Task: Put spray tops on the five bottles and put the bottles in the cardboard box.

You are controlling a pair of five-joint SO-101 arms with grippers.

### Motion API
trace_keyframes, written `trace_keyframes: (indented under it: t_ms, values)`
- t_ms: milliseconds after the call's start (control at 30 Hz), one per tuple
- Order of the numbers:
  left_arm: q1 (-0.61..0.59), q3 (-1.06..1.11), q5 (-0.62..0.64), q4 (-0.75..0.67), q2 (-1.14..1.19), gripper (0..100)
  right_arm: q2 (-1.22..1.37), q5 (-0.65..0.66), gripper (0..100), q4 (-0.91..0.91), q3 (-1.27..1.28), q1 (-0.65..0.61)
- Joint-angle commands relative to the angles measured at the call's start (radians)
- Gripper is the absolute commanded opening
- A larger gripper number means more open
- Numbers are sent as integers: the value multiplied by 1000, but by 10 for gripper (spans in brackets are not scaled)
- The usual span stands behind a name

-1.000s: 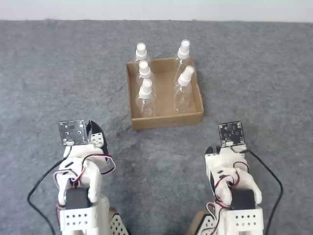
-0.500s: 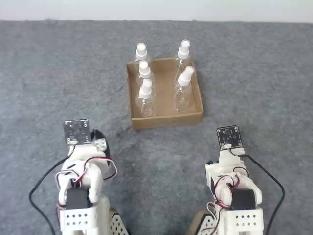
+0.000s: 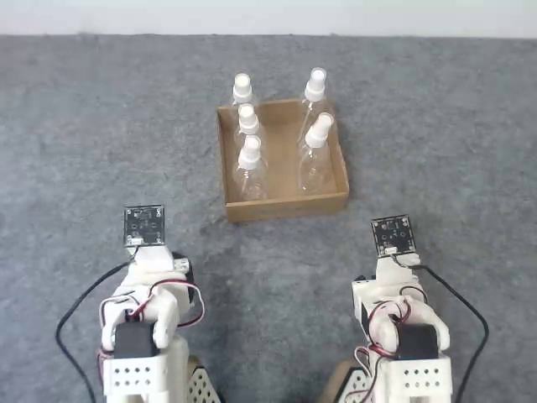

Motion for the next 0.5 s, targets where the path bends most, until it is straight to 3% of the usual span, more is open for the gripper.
trace_keyframes:
  t_ms: [0,467]
  values:
    - [-6,-12,-3,21,-17,12,-15,14,7,5,29,8]
    - [-5,-12,-5,21,-17,12,-15,14,7,5,29,7]
